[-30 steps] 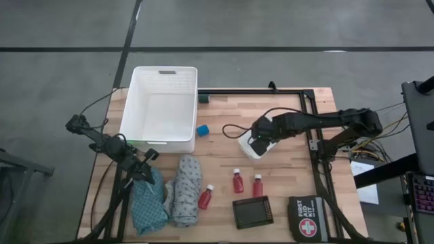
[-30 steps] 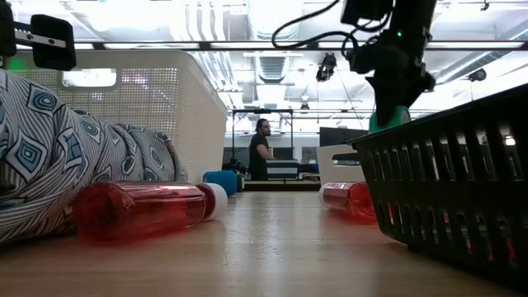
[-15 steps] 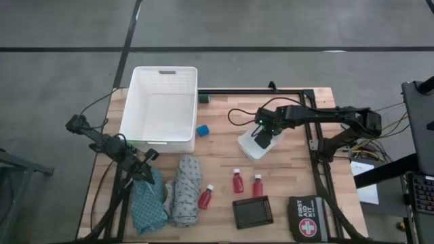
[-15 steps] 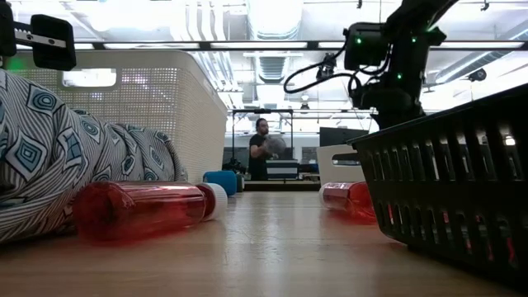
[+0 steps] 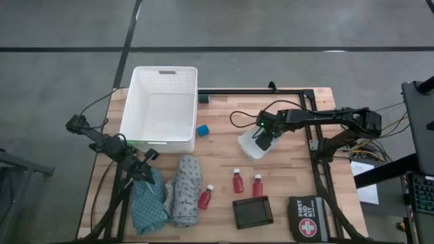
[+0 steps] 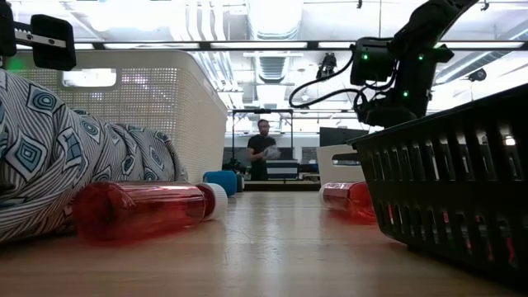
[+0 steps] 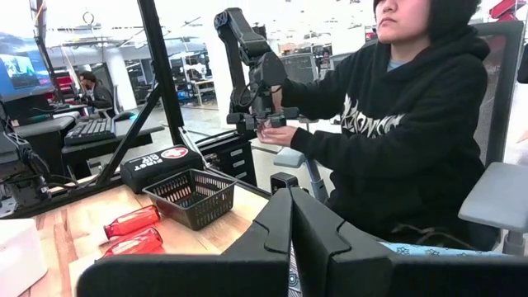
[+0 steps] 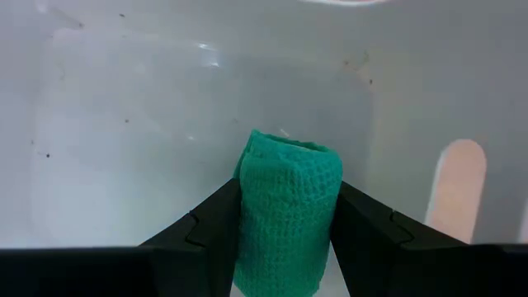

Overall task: Pick & place medical supplies in basket/bin
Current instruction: Put the light green bandage into the small white bin, then put the blue bandage into the small white bin

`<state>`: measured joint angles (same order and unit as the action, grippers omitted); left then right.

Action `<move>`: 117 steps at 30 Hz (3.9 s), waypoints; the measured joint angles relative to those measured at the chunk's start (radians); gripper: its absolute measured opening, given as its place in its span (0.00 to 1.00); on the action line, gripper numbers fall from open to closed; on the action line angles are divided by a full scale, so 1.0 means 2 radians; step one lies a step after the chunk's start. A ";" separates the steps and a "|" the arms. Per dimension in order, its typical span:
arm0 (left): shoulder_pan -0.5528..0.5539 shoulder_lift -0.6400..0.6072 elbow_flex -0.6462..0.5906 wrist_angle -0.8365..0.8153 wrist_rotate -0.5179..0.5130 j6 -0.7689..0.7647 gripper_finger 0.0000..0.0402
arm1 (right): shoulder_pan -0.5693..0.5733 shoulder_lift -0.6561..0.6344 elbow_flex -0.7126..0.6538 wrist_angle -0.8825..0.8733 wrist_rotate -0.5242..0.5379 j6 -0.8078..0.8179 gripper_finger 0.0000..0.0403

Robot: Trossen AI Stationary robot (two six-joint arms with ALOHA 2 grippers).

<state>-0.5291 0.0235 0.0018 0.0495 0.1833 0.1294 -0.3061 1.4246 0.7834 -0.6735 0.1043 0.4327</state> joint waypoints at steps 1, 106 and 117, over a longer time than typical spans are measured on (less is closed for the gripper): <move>0.000 0.000 0.000 0.000 0.000 0.000 0.01 | 0.000 0.000 0.000 0.001 0.001 -0.002 0.39; 0.000 0.000 0.000 0.000 0.000 0.000 0.01 | -0.011 0.342 0.364 0.256 -0.240 -0.377 0.73; 0.000 0.000 0.000 0.000 0.000 0.000 0.01 | -0.005 0.377 0.382 0.261 -0.220 -0.374 0.71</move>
<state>-0.5293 0.0235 0.0018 0.0497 0.1833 0.1292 -0.3161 2.1796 1.5477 -0.1520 -0.3363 -0.3143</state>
